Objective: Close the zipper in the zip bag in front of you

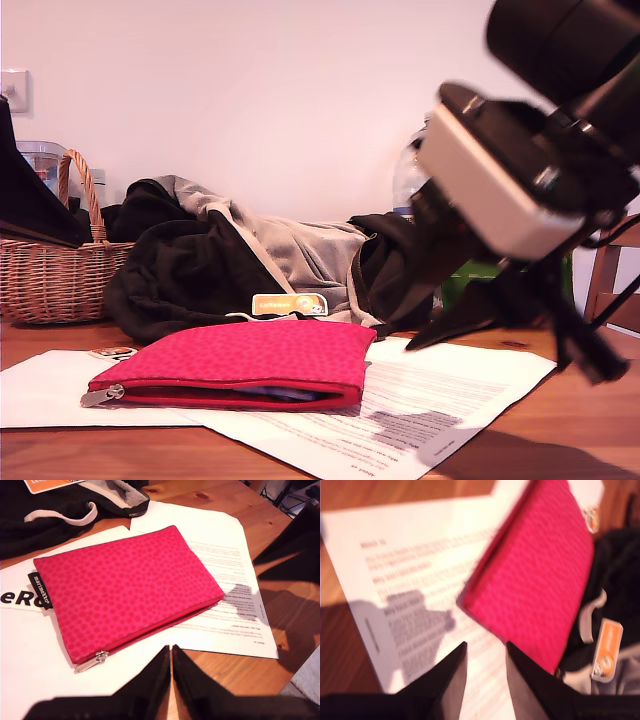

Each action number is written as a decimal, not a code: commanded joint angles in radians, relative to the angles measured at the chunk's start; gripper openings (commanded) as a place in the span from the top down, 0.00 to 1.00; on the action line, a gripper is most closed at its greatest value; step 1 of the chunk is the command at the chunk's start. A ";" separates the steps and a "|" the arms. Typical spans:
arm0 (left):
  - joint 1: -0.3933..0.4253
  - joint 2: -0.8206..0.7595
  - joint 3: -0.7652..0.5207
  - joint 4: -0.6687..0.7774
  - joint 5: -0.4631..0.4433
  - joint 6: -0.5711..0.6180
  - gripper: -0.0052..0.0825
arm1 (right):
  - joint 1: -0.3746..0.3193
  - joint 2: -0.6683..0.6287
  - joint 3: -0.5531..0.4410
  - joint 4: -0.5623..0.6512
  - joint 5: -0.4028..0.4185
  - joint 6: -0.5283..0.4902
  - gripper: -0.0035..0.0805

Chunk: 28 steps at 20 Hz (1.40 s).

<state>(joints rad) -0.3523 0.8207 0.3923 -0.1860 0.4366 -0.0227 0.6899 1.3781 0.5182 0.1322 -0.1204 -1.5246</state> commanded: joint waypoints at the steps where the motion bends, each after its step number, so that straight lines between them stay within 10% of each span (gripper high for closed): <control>1: -0.002 0.004 -0.012 0.008 0.000 0.005 0.96 | 0.009 0.046 0.017 0.038 0.001 -0.005 0.71; 28: -0.002 0.004 -0.012 0.008 0.000 0.005 0.96 | 0.026 0.248 0.118 0.037 0.041 -0.049 0.62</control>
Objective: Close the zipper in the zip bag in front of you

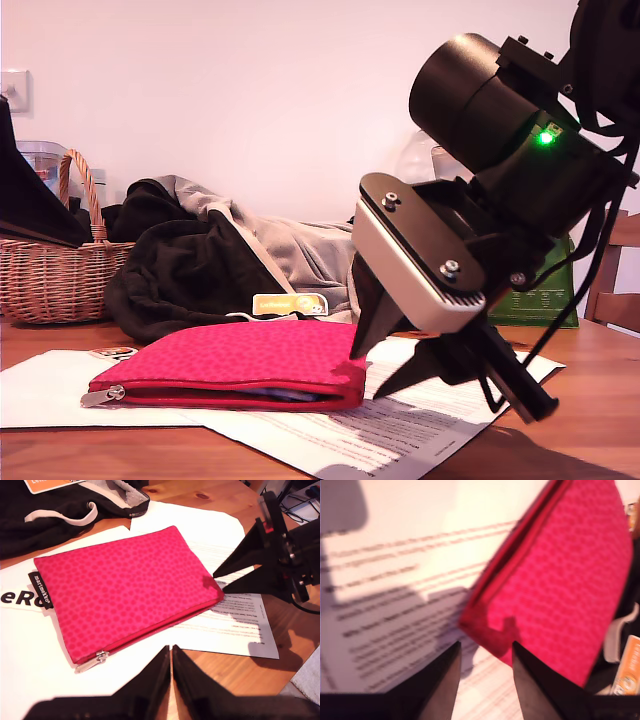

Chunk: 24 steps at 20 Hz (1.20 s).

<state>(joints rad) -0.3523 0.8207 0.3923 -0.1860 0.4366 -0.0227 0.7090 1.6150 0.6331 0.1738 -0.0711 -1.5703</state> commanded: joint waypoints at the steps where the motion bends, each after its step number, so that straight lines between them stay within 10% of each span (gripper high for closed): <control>1: -0.002 0.004 -0.012 0.008 0.000 0.005 0.96 | 0.008 0.011 0.003 -0.006 -0.018 -0.005 0.62; 17: -0.002 0.004 -0.012 0.000 0.005 -0.003 0.96 | 0.024 0.072 0.003 0.063 0.001 -0.027 0.73; 24: -0.002 0.004 -0.012 -0.001 0.004 -0.003 0.96 | 0.043 0.068 0.003 0.078 0.035 -0.026 0.97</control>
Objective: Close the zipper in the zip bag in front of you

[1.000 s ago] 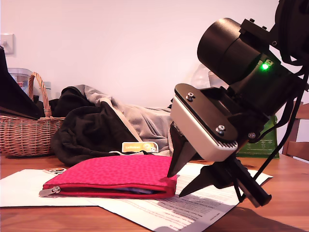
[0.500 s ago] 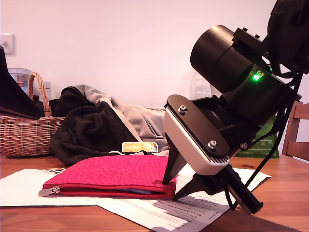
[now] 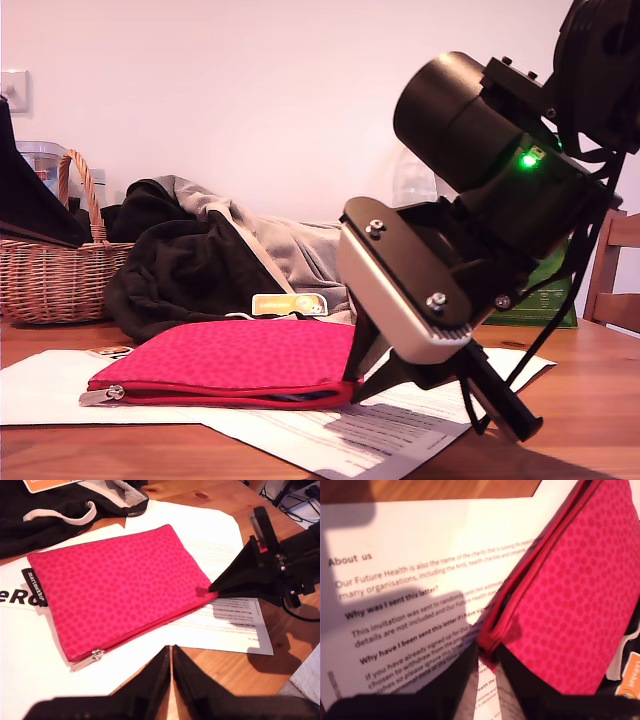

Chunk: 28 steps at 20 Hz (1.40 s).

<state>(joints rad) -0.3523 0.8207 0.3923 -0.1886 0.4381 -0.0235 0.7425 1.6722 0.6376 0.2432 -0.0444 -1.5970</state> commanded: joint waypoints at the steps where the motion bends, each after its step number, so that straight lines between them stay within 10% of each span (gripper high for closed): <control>1: -0.002 0.004 -0.012 0.002 0.002 -0.002 0.96 | 0.013 0.003 -0.001 0.015 0.016 0.001 0.97; 14: -0.002 0.013 -0.013 0.056 -0.167 0.098 0.85 | 0.016 -0.274 -0.001 -0.055 0.097 0.026 0.97; 28: -0.109 0.222 -0.013 0.210 -0.340 0.322 0.73 | 0.010 -0.336 0.115 -0.243 -0.039 0.619 0.97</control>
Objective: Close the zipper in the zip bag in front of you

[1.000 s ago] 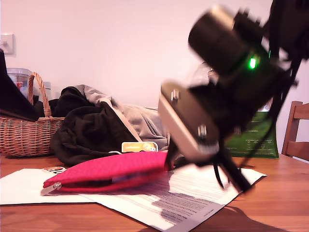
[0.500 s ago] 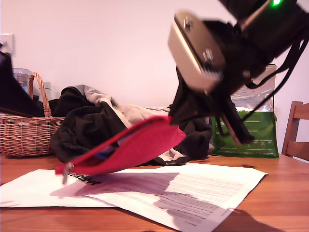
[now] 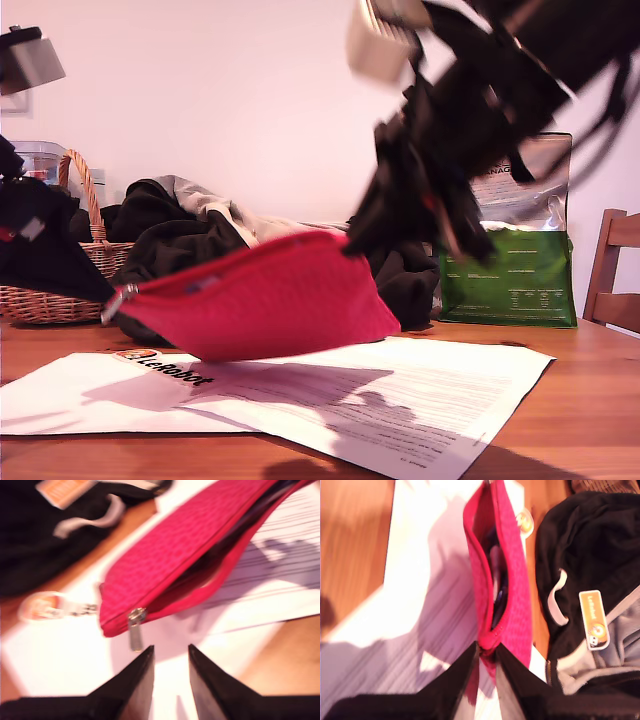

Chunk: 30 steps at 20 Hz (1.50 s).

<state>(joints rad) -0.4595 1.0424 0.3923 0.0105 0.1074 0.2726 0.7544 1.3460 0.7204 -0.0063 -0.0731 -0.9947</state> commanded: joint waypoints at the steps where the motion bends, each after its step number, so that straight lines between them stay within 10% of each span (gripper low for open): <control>1: -0.002 0.000 -0.013 0.016 -0.037 0.045 0.73 | -0.003 -0.010 0.052 -0.020 -0.019 0.029 0.97; 30: -0.001 0.174 -0.013 0.200 -0.104 0.040 0.78 | -0.009 -0.010 0.093 -0.089 -0.079 0.109 0.97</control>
<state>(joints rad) -0.4595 1.1984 0.3923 0.2035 -0.0013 0.3172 0.7467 1.3460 0.8036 -0.1074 -0.1444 -0.8902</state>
